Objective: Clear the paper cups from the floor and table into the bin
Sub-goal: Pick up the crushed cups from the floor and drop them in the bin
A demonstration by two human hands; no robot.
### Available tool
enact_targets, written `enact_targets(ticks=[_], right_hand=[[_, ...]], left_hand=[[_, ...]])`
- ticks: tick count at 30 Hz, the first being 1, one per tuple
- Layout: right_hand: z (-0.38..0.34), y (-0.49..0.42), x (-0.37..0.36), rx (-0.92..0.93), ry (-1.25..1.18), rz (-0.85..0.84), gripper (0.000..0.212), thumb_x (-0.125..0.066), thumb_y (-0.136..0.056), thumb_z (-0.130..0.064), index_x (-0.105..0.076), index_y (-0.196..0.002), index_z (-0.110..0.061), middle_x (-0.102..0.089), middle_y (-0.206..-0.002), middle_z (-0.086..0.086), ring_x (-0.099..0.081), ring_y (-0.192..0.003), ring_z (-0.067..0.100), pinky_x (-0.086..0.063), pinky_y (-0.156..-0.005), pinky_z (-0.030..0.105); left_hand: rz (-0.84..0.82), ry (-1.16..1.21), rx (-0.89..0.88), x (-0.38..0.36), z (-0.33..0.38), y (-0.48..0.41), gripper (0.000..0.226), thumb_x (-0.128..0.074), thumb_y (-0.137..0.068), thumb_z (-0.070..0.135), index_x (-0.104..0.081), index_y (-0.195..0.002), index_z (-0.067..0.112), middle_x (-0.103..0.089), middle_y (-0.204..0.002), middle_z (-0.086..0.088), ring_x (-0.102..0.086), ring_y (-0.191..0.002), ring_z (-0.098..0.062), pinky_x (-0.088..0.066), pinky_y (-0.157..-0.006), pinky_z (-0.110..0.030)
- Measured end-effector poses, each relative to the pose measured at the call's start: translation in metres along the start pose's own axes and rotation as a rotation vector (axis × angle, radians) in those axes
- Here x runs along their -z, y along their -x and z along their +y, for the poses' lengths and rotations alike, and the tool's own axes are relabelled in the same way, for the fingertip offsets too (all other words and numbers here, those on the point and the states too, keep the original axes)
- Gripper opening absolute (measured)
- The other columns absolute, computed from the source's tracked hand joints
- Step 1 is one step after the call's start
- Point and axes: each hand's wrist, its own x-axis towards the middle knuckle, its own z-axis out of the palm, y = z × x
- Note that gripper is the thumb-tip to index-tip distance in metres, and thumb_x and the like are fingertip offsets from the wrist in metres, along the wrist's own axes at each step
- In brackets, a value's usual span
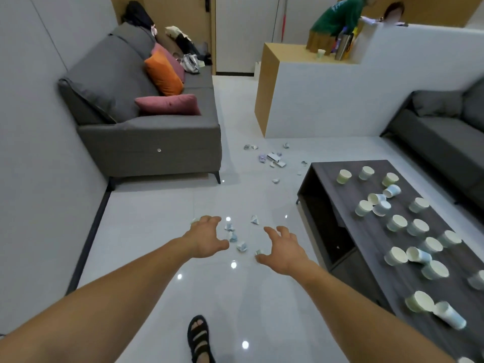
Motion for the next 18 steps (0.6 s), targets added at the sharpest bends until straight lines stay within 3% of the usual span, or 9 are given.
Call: enact_targets(ticks=[9, 18], right_hand=[[0.015, -0.117, 0.048, -0.150, 0.029, 0.000, 0.087, -0.064, -0.083, -0.054, -0.016, -0.153, -0.034, -0.011, -0.160, 0.001, -0.018, -0.143, 0.026, -0.040, -0.107, 0.044], [0.069, -0.245, 0.047, -0.096, 0.020, -0.166, 0.088, -0.063, -0.082, -0.055, -0.015, -0.152, -0.033, -0.010, -0.158, 0.000, -0.020, -0.141, 0.027, -0.039, -0.107, 0.044]], left_hand=[[-0.114, 0.015, -0.108, 0.047, 0.030, -0.160, 0.081, -0.060, -0.083, 0.044, -0.020, -0.151, 0.023, -0.021, -0.155, -0.006, -0.026, -0.139, -0.029, -0.036, -0.108, -0.042], [-0.219, 0.029, 0.019, 0.025, 0.054, -0.288, 0.081, -0.060, -0.083, 0.047, -0.021, -0.150, 0.021, -0.023, -0.154, -0.007, -0.030, -0.137, -0.029, -0.034, -0.109, -0.042]])
